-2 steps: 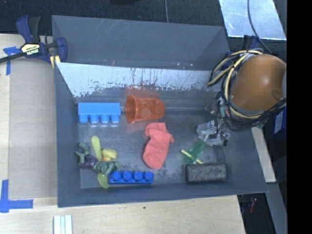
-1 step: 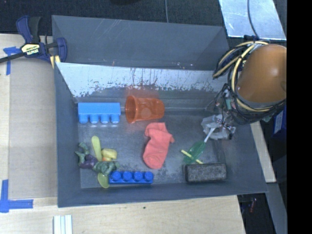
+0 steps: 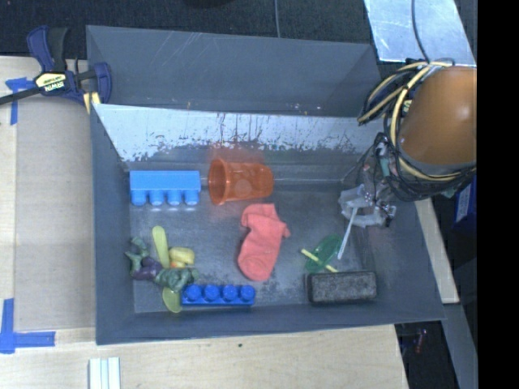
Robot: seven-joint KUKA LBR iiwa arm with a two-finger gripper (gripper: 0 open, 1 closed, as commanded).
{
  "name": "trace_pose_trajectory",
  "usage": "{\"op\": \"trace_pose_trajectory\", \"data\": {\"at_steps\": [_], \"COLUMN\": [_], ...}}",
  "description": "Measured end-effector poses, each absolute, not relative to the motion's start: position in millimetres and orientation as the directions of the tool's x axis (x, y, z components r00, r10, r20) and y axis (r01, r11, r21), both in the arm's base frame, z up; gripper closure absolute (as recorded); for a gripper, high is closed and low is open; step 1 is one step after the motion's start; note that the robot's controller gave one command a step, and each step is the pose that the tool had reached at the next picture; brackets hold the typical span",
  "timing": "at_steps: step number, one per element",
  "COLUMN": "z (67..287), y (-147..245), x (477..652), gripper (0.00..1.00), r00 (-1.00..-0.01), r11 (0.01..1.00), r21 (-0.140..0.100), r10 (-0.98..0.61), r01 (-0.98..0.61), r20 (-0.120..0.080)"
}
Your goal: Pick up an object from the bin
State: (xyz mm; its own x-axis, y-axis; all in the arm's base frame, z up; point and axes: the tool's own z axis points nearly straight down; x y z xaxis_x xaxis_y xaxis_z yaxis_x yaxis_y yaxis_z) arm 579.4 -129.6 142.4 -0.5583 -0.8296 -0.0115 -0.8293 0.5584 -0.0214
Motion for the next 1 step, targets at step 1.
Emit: {"op": "trace_pose_trajectory", "data": {"at_steps": [1], "z": [165.4], "y": [-128.7], "x": [577.0], "gripper": [1.00], "r00": [-0.559], "r11": [0.559], "r21": [-0.011], "r10": [-0.829], "r01": [-0.829], "r20": [-0.009]}}
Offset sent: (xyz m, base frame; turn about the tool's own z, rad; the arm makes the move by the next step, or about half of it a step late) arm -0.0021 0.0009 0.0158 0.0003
